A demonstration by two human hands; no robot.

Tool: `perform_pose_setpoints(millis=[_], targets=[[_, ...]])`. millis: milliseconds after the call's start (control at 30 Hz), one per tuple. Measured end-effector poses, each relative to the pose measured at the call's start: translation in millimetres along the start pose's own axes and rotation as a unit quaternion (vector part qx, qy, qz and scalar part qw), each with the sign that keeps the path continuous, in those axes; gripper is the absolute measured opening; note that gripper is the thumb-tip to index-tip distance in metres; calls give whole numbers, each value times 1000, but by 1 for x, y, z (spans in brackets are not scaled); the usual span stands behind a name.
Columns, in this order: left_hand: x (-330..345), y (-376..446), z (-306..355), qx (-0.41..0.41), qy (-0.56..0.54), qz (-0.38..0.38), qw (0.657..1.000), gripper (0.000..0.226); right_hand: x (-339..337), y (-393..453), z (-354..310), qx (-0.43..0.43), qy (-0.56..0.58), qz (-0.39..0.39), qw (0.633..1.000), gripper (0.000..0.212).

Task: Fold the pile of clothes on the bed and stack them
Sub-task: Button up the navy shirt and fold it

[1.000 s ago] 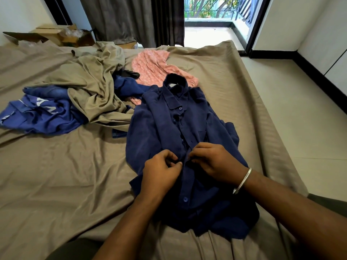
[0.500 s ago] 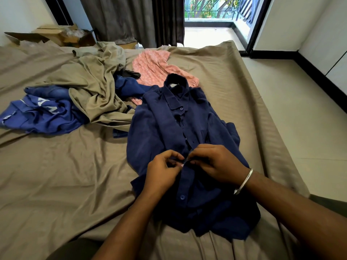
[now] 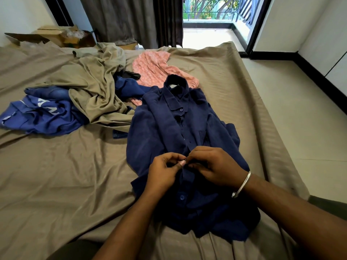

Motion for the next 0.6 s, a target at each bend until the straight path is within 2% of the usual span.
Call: perform_pose_setpoints(millis=[67,233,600], targets=[[1,-1,1,-11,-38,-11,999,19,-3,0,-2,-3,-8,22,1000,15],[5,-2,-5,-60,-131,-30,989,13,-7,1,-4,-13,3,38,999,15],[12,-4,-1,-89,-214,-62,971,14,-8,-1,-2,-4,-20,47,999,25]])
Point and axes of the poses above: each hand's wrist, its own y-axis towards the middle knuckle, its own x-axis out of the palm, z = x × y, the point moved 7 cm from there along y, towards the middle knuckle, and after that the axes turned 9 degrees about y, right-handed, at the moved point
